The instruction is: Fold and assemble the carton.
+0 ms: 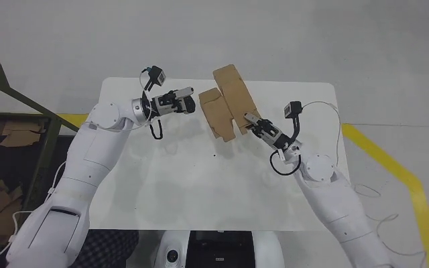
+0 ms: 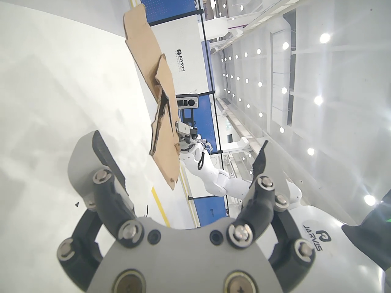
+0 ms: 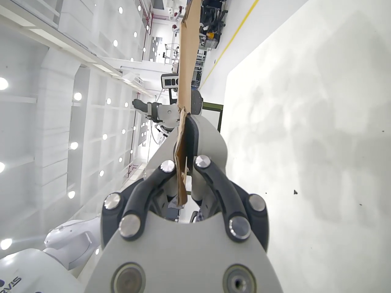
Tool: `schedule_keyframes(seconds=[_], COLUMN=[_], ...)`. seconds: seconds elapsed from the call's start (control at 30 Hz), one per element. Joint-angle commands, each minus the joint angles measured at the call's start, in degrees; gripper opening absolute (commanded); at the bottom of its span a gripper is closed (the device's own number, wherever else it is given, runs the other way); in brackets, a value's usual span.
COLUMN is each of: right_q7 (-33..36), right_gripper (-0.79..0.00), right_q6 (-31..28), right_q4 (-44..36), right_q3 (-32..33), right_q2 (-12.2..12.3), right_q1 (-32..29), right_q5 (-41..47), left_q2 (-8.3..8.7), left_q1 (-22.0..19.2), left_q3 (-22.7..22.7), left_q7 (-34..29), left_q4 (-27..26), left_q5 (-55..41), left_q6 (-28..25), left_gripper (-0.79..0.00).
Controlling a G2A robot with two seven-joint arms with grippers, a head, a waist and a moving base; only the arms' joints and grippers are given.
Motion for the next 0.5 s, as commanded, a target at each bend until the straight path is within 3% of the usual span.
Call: schedule_keyframes(seconds=[0.0, 0.47], right_q7=[-1.7, -8.8], right_gripper=[-0.785, -0.785], right_q6=[0.8, 3.9], right_q4=[-0.9, -3.5], right_q3=[-0.5, -3.1], right_q2=[-0.2, -1.8], right_q1=[-0.4, -1.4], right_q5=[-0.3, -0.7], left_q2=[0.0, -0.64], left_q1=[0.8, 3.5], left_q3=[0.0, 1.4], left_q7=[0.3, 3.8], left_q4=[-0.7, -5.5], left_q5=[0.2, 1.7], left_q6=[0.1, 1.2], left_gripper=[0.0, 0.0])
